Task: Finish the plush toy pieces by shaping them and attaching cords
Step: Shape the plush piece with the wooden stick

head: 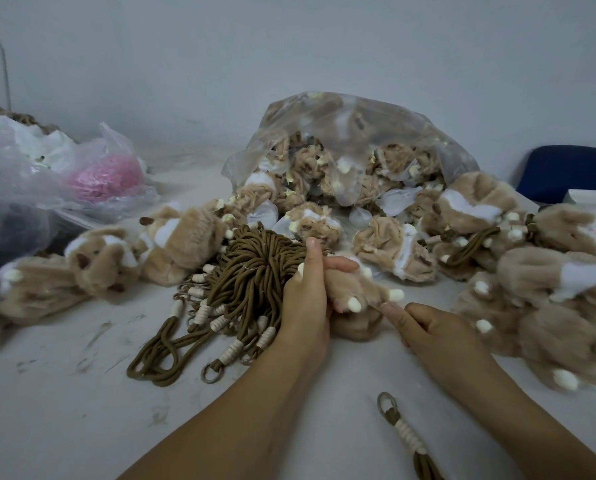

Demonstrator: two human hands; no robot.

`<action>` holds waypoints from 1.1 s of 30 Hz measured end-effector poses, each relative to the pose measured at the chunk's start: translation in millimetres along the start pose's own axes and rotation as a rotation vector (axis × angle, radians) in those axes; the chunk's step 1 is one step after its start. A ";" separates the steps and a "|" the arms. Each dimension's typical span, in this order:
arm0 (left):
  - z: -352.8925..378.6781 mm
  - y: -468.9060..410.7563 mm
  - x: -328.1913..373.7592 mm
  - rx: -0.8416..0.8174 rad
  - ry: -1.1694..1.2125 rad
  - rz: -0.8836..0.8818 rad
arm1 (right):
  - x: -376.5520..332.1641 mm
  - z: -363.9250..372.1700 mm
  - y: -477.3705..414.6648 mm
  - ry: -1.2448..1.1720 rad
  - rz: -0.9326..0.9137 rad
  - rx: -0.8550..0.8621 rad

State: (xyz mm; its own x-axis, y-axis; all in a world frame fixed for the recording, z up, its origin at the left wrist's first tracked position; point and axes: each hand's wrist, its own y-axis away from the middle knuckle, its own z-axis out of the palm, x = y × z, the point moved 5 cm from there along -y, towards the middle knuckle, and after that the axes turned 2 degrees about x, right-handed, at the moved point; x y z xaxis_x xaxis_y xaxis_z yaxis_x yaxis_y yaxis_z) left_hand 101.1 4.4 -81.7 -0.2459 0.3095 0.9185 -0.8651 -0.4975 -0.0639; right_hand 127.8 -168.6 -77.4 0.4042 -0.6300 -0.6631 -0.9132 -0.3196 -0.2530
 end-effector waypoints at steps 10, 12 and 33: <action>-0.1 -5.9 -0.9 -0.053 0.180 -0.089 | 2.5 -2.3 0.9 -0.007 0.046 -0.001; 0.1 -6.3 -1.1 -0.066 0.193 -0.104 | 2.2 -3.3 1.0 -0.027 0.060 0.007; -7.9 -5.5 2.7 0.072 -0.258 0.127 | 5.4 -3.0 0.0 0.007 0.058 0.019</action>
State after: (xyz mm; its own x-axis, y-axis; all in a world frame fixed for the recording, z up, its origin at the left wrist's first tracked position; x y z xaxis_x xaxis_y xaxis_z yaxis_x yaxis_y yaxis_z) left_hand 101.8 14.4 -81.9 -0.2226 0.0295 0.9745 -0.7991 -0.5780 -0.1651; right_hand 130.2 -174.1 -78.8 0.3513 -0.6521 -0.6718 -0.9357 -0.2691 -0.2280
